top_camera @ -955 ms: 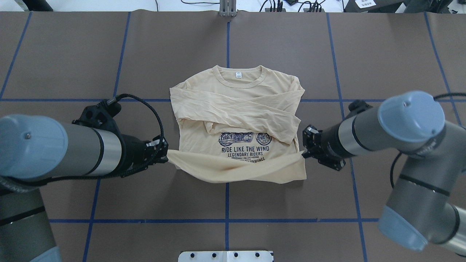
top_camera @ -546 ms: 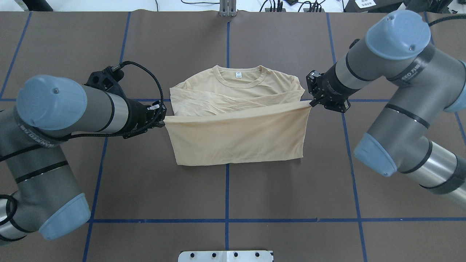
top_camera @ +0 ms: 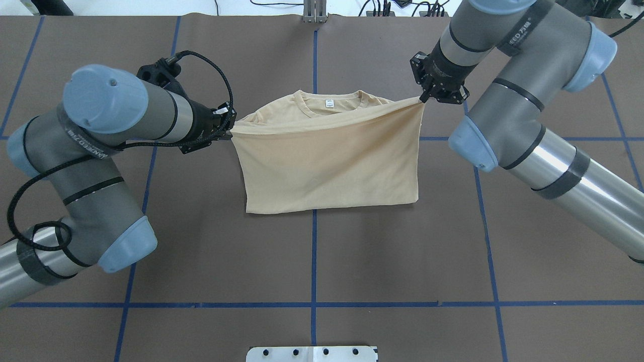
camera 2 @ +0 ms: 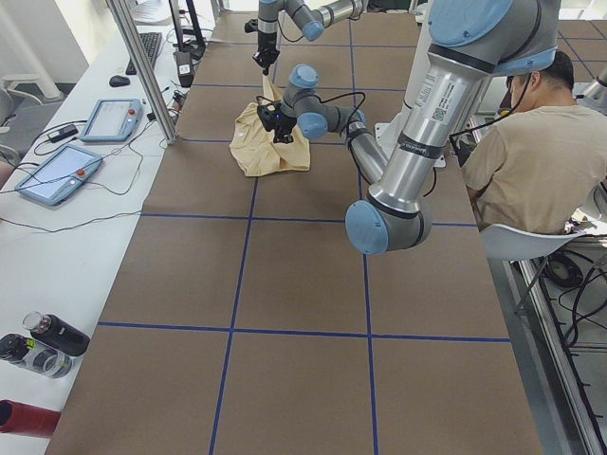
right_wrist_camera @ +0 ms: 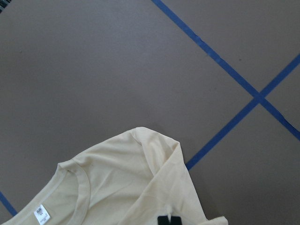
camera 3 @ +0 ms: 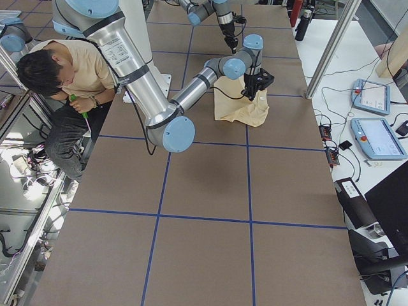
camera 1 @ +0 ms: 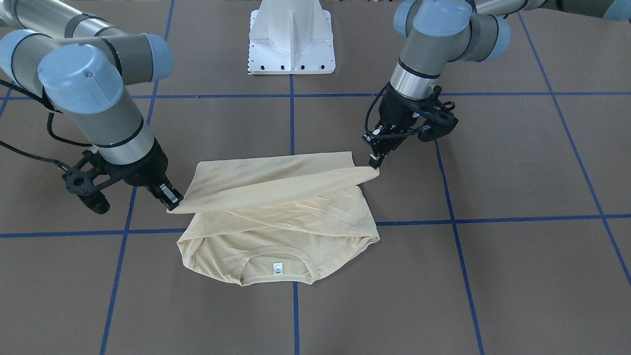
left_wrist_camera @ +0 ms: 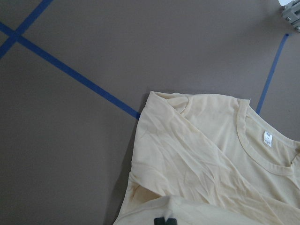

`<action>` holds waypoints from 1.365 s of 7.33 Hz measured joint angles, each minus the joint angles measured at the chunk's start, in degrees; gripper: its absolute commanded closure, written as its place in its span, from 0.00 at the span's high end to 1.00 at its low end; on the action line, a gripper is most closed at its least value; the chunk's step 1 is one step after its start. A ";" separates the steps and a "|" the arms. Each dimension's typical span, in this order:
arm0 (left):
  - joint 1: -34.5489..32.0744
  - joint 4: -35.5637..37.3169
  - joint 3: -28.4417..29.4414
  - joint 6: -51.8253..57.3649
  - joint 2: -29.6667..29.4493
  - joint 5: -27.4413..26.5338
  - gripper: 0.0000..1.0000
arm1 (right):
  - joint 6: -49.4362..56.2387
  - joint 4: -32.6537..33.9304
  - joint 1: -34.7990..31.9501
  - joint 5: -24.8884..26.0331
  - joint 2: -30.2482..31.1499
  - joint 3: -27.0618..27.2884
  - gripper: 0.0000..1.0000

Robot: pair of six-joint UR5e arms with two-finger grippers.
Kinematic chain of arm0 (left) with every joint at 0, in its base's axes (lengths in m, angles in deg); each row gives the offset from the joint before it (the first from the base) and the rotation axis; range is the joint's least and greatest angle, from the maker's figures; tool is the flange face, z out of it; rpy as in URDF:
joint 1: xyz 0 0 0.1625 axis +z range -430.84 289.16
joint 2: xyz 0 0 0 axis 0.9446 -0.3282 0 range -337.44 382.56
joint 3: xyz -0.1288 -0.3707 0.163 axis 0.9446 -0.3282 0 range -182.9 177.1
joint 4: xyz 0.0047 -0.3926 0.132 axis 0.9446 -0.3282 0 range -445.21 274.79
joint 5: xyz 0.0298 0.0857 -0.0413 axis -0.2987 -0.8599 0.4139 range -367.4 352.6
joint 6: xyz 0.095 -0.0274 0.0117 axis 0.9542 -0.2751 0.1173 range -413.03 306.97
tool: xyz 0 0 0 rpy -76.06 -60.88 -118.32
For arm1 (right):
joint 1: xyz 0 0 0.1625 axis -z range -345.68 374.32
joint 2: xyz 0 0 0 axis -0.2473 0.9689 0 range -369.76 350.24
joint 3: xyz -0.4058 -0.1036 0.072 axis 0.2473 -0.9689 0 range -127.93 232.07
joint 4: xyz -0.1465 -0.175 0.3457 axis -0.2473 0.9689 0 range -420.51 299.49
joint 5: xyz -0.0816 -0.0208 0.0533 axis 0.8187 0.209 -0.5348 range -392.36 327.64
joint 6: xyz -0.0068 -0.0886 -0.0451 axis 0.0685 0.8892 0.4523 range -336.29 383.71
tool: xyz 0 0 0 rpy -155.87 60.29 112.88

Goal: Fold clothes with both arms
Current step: 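Lift the hem with both grippers and fold it toward the collar, then lower the hem onto the collar and open both grippers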

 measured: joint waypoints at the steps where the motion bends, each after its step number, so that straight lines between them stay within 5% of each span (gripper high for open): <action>1: -0.80 -0.49 1.82 0.13 -1.16 -0.03 0.00 | 1.34 0.02 -0.83 0.00 -1.88 -2.44 0.00; 5: -3.21 0.40 2.93 0.56 -1.91 -0.38 0.00 | 4.03 0.22 -1.44 0.48 -3.12 -4.71 0.00; 10: -2.90 6.15 -6.49 0.61 -0.73 2.13 0.00 | 4.14 12.38 0.87 0.15 4.67 14.65 0.00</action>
